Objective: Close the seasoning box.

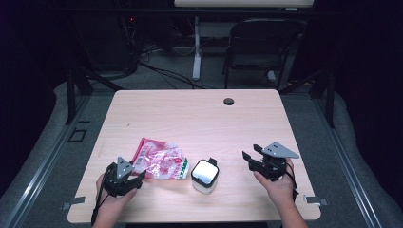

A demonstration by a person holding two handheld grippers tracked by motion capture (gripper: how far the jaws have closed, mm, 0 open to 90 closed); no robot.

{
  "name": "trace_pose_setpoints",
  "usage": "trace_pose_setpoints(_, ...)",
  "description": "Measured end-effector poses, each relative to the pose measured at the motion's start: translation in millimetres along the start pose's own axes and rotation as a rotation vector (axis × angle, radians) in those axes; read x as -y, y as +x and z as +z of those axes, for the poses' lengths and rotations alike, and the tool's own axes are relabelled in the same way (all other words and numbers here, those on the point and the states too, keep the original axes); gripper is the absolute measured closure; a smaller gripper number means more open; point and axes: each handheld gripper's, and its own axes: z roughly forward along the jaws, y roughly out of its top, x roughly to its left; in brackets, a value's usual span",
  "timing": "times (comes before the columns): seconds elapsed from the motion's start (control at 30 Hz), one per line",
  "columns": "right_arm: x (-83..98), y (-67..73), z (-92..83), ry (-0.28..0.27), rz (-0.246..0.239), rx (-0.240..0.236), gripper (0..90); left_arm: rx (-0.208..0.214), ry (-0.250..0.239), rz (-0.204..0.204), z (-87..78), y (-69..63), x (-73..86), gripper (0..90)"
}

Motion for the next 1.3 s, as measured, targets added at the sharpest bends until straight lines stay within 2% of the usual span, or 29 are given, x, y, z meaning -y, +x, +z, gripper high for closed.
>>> trace_pose_setpoints(0.33,20.7,-21.4,14.0,0.087,0.067,0.062,46.9,0.004,0.004,-0.012,1.9,1.3,1.1,40.5)
trace_pose_setpoints(0.47,24.4,-26.7,15.5,0.101,0.088,0.076,46.8,0.005,0.005,-0.013,2.7,1.2,1.2,40.5)
trace_pose_setpoints(0.63,27.7,-28.8,18.0,0.108,0.107,0.083,46.6,0.006,0.008,-0.013,3.1,1.4,1.4,40.5)
trace_pose_setpoints(1.3,29.1,-27.3,20.4,0.118,0.11,0.071,46.3,0.003,0.009,-0.016,4.2,2.0,1.5,40.4)
